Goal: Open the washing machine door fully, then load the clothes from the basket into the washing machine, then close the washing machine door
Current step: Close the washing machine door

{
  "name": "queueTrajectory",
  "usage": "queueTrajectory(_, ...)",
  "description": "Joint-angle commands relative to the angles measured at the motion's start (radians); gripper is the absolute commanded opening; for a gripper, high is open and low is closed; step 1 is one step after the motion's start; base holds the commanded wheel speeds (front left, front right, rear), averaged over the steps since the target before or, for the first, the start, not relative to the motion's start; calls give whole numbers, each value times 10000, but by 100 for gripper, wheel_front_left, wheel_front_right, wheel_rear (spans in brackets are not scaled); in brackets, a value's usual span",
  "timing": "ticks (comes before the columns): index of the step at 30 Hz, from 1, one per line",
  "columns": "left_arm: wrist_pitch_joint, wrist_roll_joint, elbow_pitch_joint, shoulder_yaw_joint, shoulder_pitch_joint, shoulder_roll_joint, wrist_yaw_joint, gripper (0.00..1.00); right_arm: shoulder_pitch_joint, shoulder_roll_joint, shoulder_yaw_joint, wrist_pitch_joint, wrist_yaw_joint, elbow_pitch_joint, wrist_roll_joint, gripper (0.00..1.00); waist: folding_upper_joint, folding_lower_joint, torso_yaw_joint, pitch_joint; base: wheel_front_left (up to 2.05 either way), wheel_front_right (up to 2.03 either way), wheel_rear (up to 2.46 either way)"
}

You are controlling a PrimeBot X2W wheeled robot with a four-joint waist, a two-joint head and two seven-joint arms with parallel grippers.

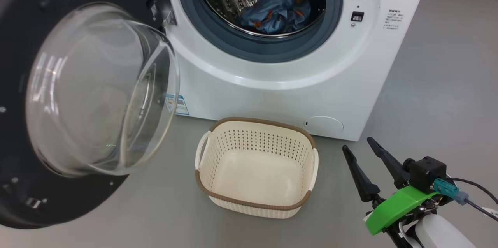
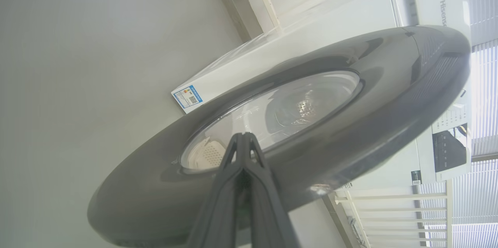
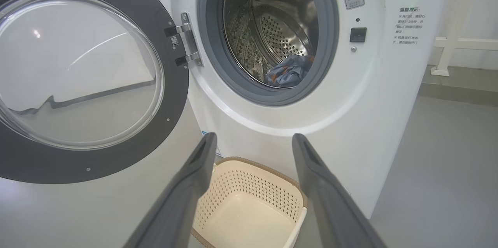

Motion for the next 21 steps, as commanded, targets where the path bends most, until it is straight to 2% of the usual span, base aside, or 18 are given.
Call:
queueTrajectory(1,273,-236,-522,187,-1,372,-54,0,44,-18,150,-141,54,-175,95,100,0,1,103,-185,0,0,0)
queueTrajectory(12,1271,-876,-2609,-182,872,-403,-51,0,233,118,155,-174,54,-254,351,100,0,1,17,-627,0,0,0)
queueTrajectory(21,1590,-1057,-3817,-491,1106,-829,276,0,357,198,42,-176,54,-377,334,100,0,1,-302,-694,0,0,0)
